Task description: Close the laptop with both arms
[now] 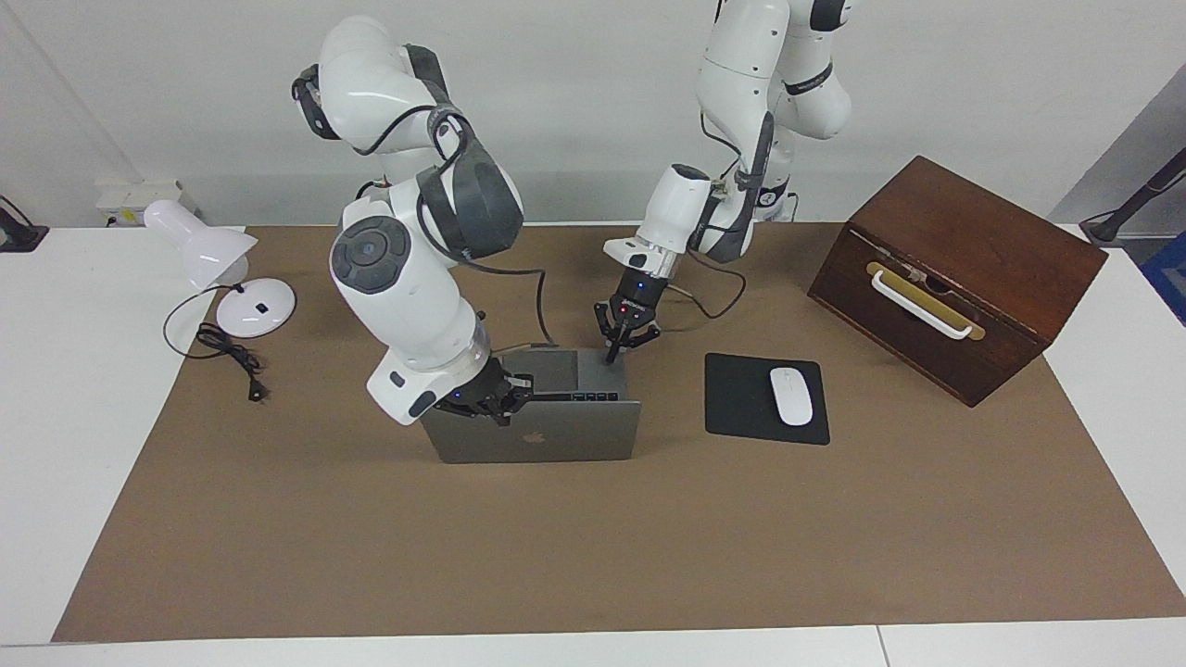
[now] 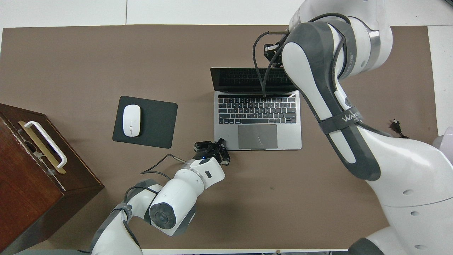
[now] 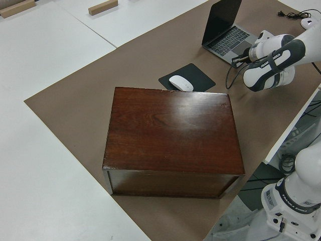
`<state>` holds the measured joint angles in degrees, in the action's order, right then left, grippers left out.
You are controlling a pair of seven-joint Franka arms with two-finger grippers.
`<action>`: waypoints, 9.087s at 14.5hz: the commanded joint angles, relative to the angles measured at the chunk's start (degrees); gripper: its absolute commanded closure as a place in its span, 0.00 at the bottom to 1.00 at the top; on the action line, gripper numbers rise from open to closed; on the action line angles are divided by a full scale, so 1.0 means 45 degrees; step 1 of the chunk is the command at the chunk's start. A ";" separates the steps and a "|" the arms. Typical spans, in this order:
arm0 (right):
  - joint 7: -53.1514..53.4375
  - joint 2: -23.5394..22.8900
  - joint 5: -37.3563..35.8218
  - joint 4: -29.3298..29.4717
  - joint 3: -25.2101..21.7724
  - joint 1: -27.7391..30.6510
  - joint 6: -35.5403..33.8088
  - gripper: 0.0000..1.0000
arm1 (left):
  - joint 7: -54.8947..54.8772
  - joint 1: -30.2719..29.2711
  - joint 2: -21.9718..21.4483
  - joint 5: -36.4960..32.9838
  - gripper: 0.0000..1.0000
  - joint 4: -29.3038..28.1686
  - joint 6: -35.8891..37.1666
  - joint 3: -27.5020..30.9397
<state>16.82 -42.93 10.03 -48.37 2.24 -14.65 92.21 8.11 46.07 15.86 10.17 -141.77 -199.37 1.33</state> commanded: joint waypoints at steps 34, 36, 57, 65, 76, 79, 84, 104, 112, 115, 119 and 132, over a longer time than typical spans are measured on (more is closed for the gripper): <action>0.0892 0.1962 0.2655 -0.6593 0.0108 -0.0105 -0.0569 1.00 | -0.1860 -0.0315 0.0928 -0.0053 1.00 -0.0196 -0.0207 0.0193; 0.0892 0.2118 0.2597 -0.6945 0.0108 -0.0144 -0.0569 1.00 | -0.1860 -0.0315 0.0987 -0.0053 1.00 -0.0196 -0.0207 0.0174; 0.0892 0.3115 0.2499 -0.9193 0.0127 -0.0261 -0.0042 1.00 | -0.1840 -0.0335 0.1007 -0.0053 1.00 -0.0196 -0.0207 0.0174; 0.1263 0.3289 0.2518 -0.9018 0.0127 -0.0300 -0.0042 1.00 | -0.1840 -0.0354 0.1007 -0.0053 1.00 -0.0196 -0.0207 0.0174; 0.0700 0.5379 0.1955 -0.7790 -0.0634 0.0460 -0.0372 1.00 | -0.1430 -0.0510 0.0832 -0.0034 1.00 -0.0157 0.0143 0.0174; -0.0705 0.5556 0.0706 -0.6775 -0.0635 0.1260 -0.1289 1.00 | -0.1411 -0.0511 0.0656 -0.0034 1.00 -0.0196 0.0319 0.0174; -0.3184 0.5945 -0.1226 -0.5639 -0.0635 0.2257 -0.2151 1.00 | -0.1371 -0.0569 -0.0903 -0.0014 1.00 -0.0273 0.2852 0.0174; -0.4284 1.0205 -0.2482 -0.9681 -0.2272 0.3062 -0.1057 0.00 | -0.1274 -0.2129 -0.6588 -0.0014 1.00 0.0720 1.4707 0.0349; -0.3289 1.0263 -0.1974 -1.0111 -0.2353 0.2396 -0.0842 0.00 | -0.1605 -0.4102 -0.7489 -0.1263 1.00 0.2264 1.7740 0.0330; -0.3404 1.0263 -0.1993 -1.0150 -0.2353 0.2376 -0.0726 0.00 | -0.1762 -0.4825 -0.7509 -0.1792 0.88 0.2985 1.8656 0.0349; -0.3620 1.0263 -0.2052 -1.0170 -0.2373 0.2395 -0.0706 0.00 | -0.1782 -0.6035 -0.7489 -0.1811 0.00 0.4099 1.9771 0.0330; -0.4186 1.0302 -0.2618 -1.0638 -0.2549 0.2552 -0.0394 0.00 | -0.1723 -0.8771 -0.6379 -0.1948 0.00 0.7279 2.1450 0.0349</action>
<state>-0.55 1.71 -1.21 -93.20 -9.12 -3.35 88.18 0.48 8.22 -16.53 2.49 -115.03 -106.43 3.44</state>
